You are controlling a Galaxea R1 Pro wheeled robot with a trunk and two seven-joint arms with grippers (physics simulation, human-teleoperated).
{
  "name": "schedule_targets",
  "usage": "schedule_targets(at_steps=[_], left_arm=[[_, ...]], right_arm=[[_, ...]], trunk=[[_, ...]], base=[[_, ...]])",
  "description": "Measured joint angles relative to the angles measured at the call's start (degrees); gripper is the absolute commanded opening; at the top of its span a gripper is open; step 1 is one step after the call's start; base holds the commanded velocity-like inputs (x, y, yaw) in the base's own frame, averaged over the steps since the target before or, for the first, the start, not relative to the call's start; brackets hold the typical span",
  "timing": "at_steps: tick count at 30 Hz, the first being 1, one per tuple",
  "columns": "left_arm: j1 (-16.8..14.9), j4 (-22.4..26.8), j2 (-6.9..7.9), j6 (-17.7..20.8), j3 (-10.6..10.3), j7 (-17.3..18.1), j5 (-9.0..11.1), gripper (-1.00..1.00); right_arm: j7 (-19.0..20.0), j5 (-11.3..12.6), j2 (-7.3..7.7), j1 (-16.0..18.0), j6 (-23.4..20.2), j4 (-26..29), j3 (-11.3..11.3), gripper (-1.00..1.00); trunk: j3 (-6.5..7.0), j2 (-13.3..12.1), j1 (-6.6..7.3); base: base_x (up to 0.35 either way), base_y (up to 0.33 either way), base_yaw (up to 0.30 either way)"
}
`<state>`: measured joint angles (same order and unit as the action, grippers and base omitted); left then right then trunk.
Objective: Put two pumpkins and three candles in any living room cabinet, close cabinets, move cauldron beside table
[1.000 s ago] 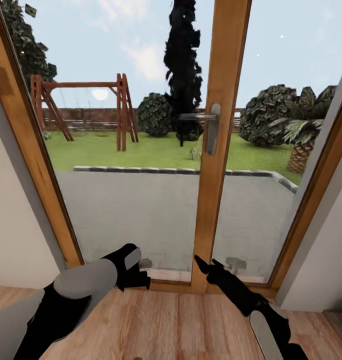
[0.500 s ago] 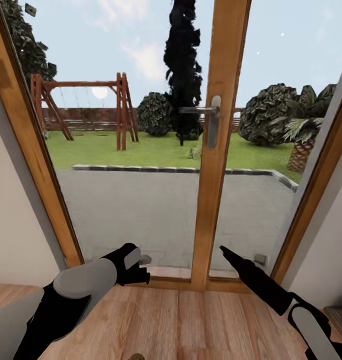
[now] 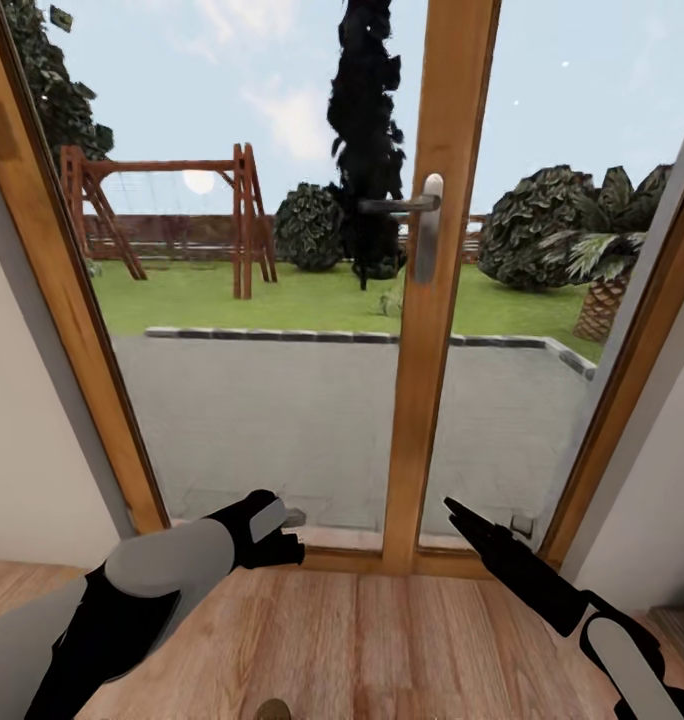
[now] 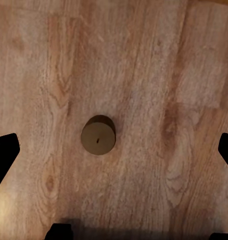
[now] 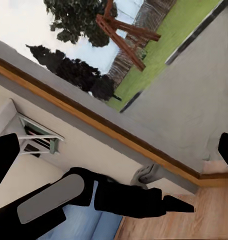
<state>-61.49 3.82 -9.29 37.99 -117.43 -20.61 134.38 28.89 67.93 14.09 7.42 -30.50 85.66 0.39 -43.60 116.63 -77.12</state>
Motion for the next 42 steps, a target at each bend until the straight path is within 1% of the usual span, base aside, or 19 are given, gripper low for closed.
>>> schedule_targets(at_steps=[2, 3, 11, 15, 16, 17, 19, 21, 25, 27, 30, 33, 35, 36, 37, 38, 40, 41, 42], left_arm=[[0.0, 0.3, 0.84, 0.0, -0.1, 0.0, 0.0, 1.0], [0.1, 0.4, 0.97, -0.1, -0.1, 0.0, 0.0, 1.0], [0.1, 0.7, 0.5, -0.2, -0.3, 0.1, 0.0, 1.0], [0.1, 0.7, 0.72, -0.3, -0.3, 0.2, -1.4, 1.0], [0.1, 0.7, 0.82, -0.7, -0.3, 0.2, -1.6, 1.0], [0.1, 0.6, 0.91, -3.5, -0.3, 0.2, -2.1, 1.0], [0.1, 0.5, 0.87, -4.2, -0.5, 0.2, -2.4, 1.0], [0.1, 0.5, 0.82, -4.5, -1.0, 0.2, -3.6, 1.0], [0.1, 0.5, 0.77, -5.0, -1.2, 0.3, -4.8, 1.0], [0.1, 0.5, 0.81, -5.3, -1.3, 0.3, -5.0, 1.0], [0.1, 0.6, 0.93, -6.9, -1.3, 0.4, -5.1, 1.0], [0.1, 0.6, 1.43, -7.8, -1.3, 0.4, -5.1, 1.0], [0.1, 0.6, 1.65, -8.0, -1.3, 0.5, -5.1, 1.0], [0.1, 0.6, 1.79, -8.0, -1.3, 0.5, -5.1, 1.0], [0.1, 0.7, 1.8, -8.0, -1.3, 0.5, -5.1, 1.0], [0.1, 0.7, 1.77, -8.0, -1.3, 0.5, -5.1, 1.0], [0.1, 0.7, 1.75, -8.0, -1.3, 0.4, -5.1, 1.0], [0.1, 0.7, 1.77, -7.9, -1.3, 0.4, -5.1, 1.0], [0.1, 0.7, 1.78, -8.0, -1.3, 0.4, -5.1, 1.0]], right_arm=[[0.0, 0.0, -0.08, 0.0, 0.0, -0.3, 0.0, 1.0], [0.0, 0.0, -0.11, 0.0, 0.0, -0.3, 0.1, 1.0], [-0.2, -0.3, -0.44, 0.0, 0.2, -1.1, 0.3, 1.0], [-0.1, -0.4, -0.49, 0.0, 0.3, -2.8, 0.3, 1.0], [-0.1, -0.4, -0.5, 0.0, 0.3, -3.0, 0.3, 1.0], [0.0, -0.4, -0.5, 0.0, 0.2, -3.1, 0.3, 1.0], [0.2, -0.3, -0.44, 0.0, 0.0, -3.1, 0.3, 1.0], [0.5, -0.2, -0.4, 0.0, -0.1, -3.2, 0.3, 1.0], [0.7, -0.3, -0.37, 0.0, -0.1, -2.9, 0.3, 1.0], [0.8, -0.2, -0.29, 0.0, -0.2, -2.0, 0.3, 1.0], [0.9, -0.2, -0.21, 0.0, -0.3, -1.2, 0.3, 1.0], [0.9, -0.2, -0.27, 0.0, -0.3, -0.5, 0.3, 1.0], [1.2, 0.0, -0.21, 0.0, -0.4, 1.3, 0.3, 1.0], [3.7, 1.9, -0.4, 0.1, -3.2, 3.8, 0.3, 1.0], [3.9, 3.3, -0.45, 0.2, -3.5, 4.1, 0.3, 1.0], [3.9, 5.5, -0.5, 0.4, -3.7, 4.1, 0.3, 1.0], [2.2, 13.2, -0.57, 1.8, -4.2, 4.2, 0.5, 1.0], [1.1, 14.7, -0.61, 2.2, -4.2, 4.2, 0.6, 1.0], [0.5, 15.3, -0.62, 2.3, -4.2, 4.2, 0.7, 1.0]], trunk=[[-0.36, 0.8, -0.44], [-0.54, 1.2, -0.66], [-1.93, 4.4, -2.42], [-2.63, 6.0, -3.3], [-2.81, 6.4, -3.52], [-2.99, 6.8, -3.73], [-3.35, 7.6, -4.17], [-3.71, 8.4, -4.61], [-4.43, 10.0, -5.49], [-4.78, 10.8, -5.93], [-5.32, 12.0, -6.59], [-5.86, 13.2, -7.25], [-6.22, 14.0, -7.69], [-6.4, 14.4, -7.91], [-6.58, 14.8, -8.13], [-6.76, 15.2, -8.35], [-7.12, 16.0, -8.79], [-7.3, 16.4, -9.01], [-7.48, 16.8, -9.23]], base=[[0.0, 0.0, 0.0], [0.0, 0.0, 0.0], [0.0, 0.0, -0.017], [0.0, 0.0, -0.006], [0.0, 0.0, 0.0], [0.0, 0.0, 0.0], [0.0, 0.0, 0.0], [0.0, 0.0, 0.0], [0.0, 0.0, 0.0], [0.0, 0.0, 0.0], [0.0, 0.0, 0.0], [0.0, 0.0, 0.0], [0.0, 0.0, 0.0], [0.0, 0.0, 0.0], [0.0, 0.0, 0.0], [0.0, 0.0, 0.0], [0.0, 0.0, 0.0], [0.0, 0.0, 0.0], [0.0, 0.0, 0.0]])
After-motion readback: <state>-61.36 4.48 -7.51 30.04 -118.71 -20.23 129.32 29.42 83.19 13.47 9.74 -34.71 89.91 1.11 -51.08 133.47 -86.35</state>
